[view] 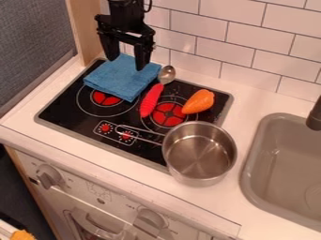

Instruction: Move the tablespoon to the top of the blue cloth

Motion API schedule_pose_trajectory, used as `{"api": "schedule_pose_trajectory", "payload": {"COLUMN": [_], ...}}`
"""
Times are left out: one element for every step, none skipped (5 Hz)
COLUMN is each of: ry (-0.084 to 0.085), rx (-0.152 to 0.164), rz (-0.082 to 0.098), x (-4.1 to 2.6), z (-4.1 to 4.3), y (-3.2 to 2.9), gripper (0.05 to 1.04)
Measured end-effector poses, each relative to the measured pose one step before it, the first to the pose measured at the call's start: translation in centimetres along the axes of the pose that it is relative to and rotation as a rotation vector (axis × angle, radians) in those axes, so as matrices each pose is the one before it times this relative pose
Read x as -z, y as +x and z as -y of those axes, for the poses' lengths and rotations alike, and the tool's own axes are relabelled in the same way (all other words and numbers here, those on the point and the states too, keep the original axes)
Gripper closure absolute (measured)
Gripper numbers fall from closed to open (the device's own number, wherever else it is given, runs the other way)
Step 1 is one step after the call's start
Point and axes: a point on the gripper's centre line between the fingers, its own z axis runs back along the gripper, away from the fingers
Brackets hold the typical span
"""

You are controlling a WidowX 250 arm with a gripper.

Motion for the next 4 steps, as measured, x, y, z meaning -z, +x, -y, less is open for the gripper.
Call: {"api": "schedule_pose_trajectory", "payload": {"ry": [-0.0148,-0.0316,-0.0331,-0.0330], "rx": [-0.0001,0.0231,0.0444,0.0496], "rz": [-0.0388,-0.0141,-0.0113,-0.0351], "x": [1.442,0.804,0.819,1.709], "z": [0.185,1.000,1.934,1.996], "y": [-0.460,-0.348,0.066,0.193], "gripper": [0.085,0.085,0.085,0.085]}}
